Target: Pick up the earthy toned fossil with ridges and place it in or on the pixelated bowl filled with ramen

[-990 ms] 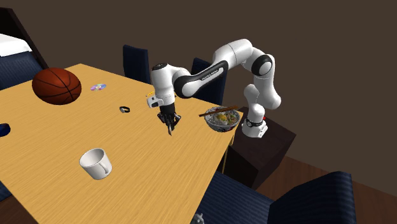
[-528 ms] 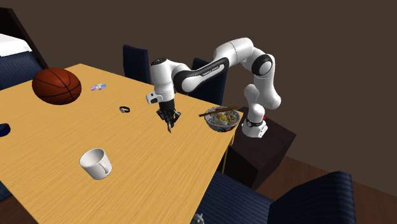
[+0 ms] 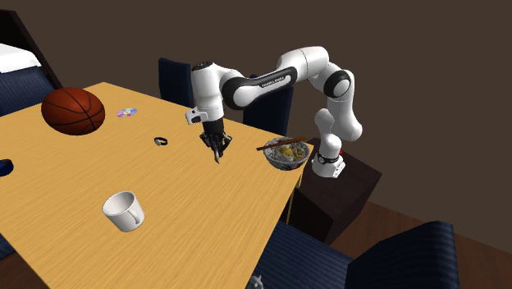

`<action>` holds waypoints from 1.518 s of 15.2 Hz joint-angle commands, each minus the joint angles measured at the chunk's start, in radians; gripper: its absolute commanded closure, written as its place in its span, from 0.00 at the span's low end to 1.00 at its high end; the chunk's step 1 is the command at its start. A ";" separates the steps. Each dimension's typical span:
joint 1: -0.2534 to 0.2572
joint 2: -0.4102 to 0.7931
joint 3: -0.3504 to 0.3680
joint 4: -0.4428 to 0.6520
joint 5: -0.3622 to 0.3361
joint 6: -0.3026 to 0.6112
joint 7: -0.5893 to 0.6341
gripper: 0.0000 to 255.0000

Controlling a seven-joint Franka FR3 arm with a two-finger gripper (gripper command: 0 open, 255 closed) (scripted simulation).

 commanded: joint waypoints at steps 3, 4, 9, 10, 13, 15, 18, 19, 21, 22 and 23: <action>-0.003 0.003 -0.001 0.055 0.000 -0.053 0.005 1.00; -0.005 0.005 -0.001 0.073 0.001 -0.068 0.006 1.00; -0.014 0.023 -0.002 0.166 0.006 -0.144 0.010 1.00; -0.016 0.028 -0.003 0.187 0.008 -0.160 0.011 1.00; -0.025 0.046 -0.003 0.254 0.014 -0.209 0.013 1.00; -0.031 0.060 -0.003 0.303 0.019 -0.244 0.015 1.00; -0.043 0.087 -0.004 0.385 0.028 -0.301 0.017 1.00; -0.049 0.098 -0.003 0.416 0.032 -0.321 0.018 1.00; -0.024 0.035 -0.004 0.326 0.012 -0.290 0.027 1.00; -0.001 -0.023 -0.004 0.242 -0.006 -0.262 0.038 1.00; 0.018 -0.078 -0.001 0.168 -0.024 -0.239 0.050 1.00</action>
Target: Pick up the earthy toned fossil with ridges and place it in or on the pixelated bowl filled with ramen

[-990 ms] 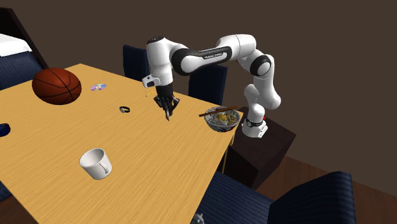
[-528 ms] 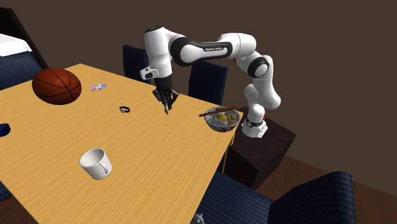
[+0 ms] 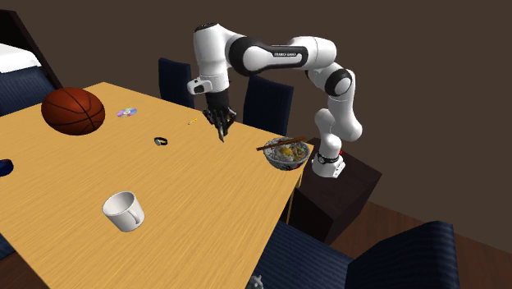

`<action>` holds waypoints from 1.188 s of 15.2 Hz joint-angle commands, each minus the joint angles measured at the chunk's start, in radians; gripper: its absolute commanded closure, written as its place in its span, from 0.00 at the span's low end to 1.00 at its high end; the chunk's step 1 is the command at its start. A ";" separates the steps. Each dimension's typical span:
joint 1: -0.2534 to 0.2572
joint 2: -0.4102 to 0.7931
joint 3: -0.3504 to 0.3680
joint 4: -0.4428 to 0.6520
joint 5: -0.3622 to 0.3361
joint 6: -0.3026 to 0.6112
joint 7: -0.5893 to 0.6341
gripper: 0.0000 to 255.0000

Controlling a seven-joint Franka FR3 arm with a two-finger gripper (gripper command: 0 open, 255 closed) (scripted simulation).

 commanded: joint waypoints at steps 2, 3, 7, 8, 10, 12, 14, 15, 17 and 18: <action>0.050 -0.153 0.011 -0.202 -0.049 0.060 0.039 1.00; 0.062 -0.200 0.017 -0.260 -0.064 0.075 0.054 1.00; 0.095 -0.374 0.053 -0.462 -0.112 0.115 0.120 1.00; 0.100 -0.415 0.063 -0.506 -0.121 0.120 0.137 1.00; 0.109 -0.493 0.085 -0.588 -0.135 0.128 0.170 1.00; 0.115 -0.569 0.109 -0.663 -0.145 0.131 0.203 1.00; 0.119 -0.642 0.134 -0.732 -0.151 0.129 0.235 1.00; 0.121 -0.678 0.146 -0.765 -0.152 0.126 0.251 1.00; 0.124 -0.749 0.171 -0.826 -0.152 0.118 0.283 1.00; 0.127 -0.797 0.190 -0.866 -0.149 0.111 0.305 1.00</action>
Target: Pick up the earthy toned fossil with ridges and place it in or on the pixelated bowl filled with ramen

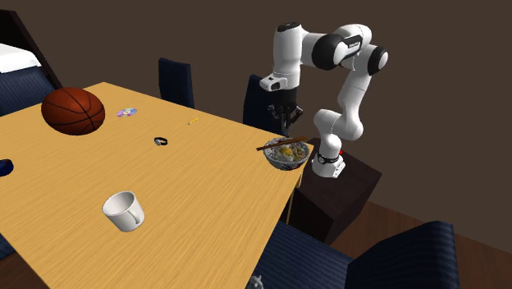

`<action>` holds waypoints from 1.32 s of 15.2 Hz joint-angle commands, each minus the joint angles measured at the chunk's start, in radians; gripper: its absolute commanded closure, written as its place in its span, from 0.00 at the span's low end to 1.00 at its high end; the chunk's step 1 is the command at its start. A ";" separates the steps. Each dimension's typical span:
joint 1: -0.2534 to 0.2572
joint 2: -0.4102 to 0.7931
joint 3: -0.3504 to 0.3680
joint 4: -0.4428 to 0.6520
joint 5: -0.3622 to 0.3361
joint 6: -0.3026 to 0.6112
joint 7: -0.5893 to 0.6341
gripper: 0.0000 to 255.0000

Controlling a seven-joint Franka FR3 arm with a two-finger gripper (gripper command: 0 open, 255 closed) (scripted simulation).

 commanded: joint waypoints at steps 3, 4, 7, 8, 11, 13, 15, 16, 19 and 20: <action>0.000 -0.063 0.018 -0.092 -0.001 0.029 0.021 1.00; 0.000 -0.067 0.018 -0.108 -0.001 0.042 0.020 1.00; -0.002 -0.075 0.017 -0.155 -0.002 0.081 0.018 1.00; -0.002 -0.078 0.016 -0.170 -0.003 0.094 0.017 1.00; -0.003 -0.083 0.015 -0.215 -0.004 0.133 0.015 1.00; -0.004 -0.086 0.015 -0.240 -0.005 0.155 0.014 1.00; -0.004 -0.086 0.015 -0.240 -0.005 0.155 0.014 1.00; -0.004 -0.086 0.015 -0.240 -0.005 0.155 0.014 1.00; -0.004 -0.086 0.015 -0.240 -0.005 0.155 0.014 1.00; -0.004 -0.086 0.014 -0.240 -0.005 0.155 0.014 1.00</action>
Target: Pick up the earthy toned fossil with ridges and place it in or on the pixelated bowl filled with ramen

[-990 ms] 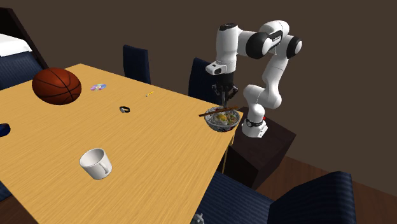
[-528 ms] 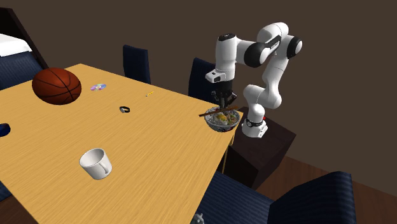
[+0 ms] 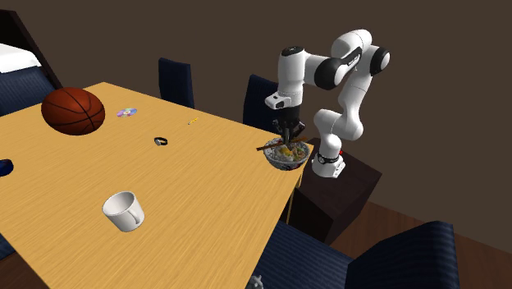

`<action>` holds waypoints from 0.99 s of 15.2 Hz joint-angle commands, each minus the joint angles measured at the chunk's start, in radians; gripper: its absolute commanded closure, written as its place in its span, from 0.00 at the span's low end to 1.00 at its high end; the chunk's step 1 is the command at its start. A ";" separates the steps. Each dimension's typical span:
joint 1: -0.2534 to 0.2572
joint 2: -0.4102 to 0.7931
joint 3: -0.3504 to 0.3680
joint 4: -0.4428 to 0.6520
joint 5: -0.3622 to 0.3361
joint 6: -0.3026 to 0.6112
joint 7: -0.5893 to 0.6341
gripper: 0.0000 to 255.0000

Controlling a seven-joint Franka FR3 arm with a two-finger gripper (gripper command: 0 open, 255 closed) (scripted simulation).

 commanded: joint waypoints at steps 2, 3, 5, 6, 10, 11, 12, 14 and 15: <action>0.000 0.000 0.000 0.000 0.000 0.000 0.000 0.00; 0.000 0.000 0.000 0.000 0.000 0.000 0.000 0.00; 0.000 0.000 0.000 0.000 0.000 0.000 0.000 0.00; 0.000 0.000 0.000 0.000 0.000 0.000 0.000 0.00; 0.001 0.020 -0.003 0.144 0.001 -0.123 -0.001 0.00; 0.001 0.020 -0.003 0.144 0.001 -0.123 -0.001 0.00; 0.001 0.020 -0.003 0.144 0.001 -0.123 -0.001 0.00; 0.001 0.020 -0.003 0.144 0.001 -0.123 -0.001 0.00; 0.001 0.020 -0.003 0.144 0.001 -0.123 -0.001 0.00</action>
